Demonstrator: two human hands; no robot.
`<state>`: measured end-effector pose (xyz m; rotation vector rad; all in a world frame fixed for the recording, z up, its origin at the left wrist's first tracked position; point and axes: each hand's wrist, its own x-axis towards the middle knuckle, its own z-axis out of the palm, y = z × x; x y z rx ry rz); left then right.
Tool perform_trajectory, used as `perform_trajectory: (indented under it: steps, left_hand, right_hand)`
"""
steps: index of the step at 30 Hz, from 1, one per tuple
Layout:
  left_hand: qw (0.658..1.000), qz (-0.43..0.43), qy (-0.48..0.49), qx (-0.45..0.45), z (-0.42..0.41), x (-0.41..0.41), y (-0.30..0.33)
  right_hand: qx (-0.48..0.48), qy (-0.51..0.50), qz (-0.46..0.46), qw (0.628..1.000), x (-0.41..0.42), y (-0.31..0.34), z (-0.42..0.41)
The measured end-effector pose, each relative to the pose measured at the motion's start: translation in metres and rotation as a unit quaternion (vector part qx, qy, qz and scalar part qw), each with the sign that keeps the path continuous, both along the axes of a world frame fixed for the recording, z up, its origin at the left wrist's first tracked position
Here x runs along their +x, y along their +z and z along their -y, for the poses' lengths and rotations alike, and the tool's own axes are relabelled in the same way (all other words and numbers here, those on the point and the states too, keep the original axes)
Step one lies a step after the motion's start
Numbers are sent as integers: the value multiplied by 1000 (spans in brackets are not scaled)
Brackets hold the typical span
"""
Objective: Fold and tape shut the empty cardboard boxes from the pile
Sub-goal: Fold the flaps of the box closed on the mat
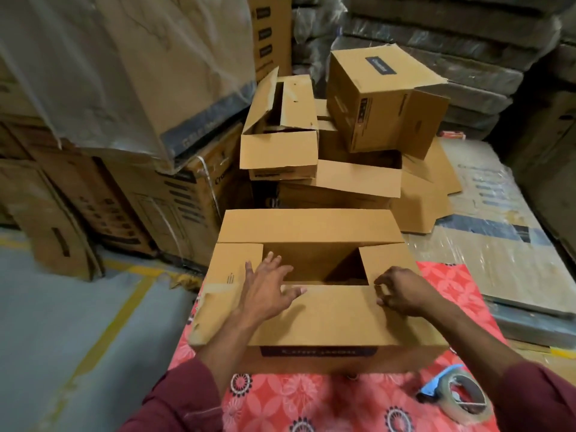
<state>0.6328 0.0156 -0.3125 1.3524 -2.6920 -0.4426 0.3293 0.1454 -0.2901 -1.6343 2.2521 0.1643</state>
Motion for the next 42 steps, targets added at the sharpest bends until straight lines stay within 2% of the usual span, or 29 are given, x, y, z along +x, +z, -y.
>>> perform_trajectory:
  steps: [4,8,12,17,21,26,30,34,37,42]
  left_hand:
    - [999,47,14,11,6,14,-30]
    - [999,47,14,9,5,16,-47]
    - [998,51,21,20,7,15,-45]
    - [998,51,36,25,8,15,-47]
    - [998,41,36,32,10,15,-50]
    - [999,1,42,11,8,17,-50]
    - [990,-121,22,-71,2,22,-50]
    - [964,-189,-13,-185,-10,27,-34]
    - [964,-154,-21,-215,-16,24,-20]
    - [993,-9,-41,-111,-15,16,-32]
  right_hand:
    - [-10,24,3,1000,31,1,37]
    - [-64,47,60,995,78,-8,109]
    - [-111,35,76,990,109,-12,191]
    - [-63,6,32,997,103,-19,271]
    - [-39,-17,62,997,99,-20,294]
    - [-162,15,-47,985,112,5,267]
    - [-280,32,-112,953,129,32,203]
    - [-290,53,-84,952,145,28,130]
    - [-265,89,-32,960,145,6,92]
    - [-237,146,99,955,125,-30,57]
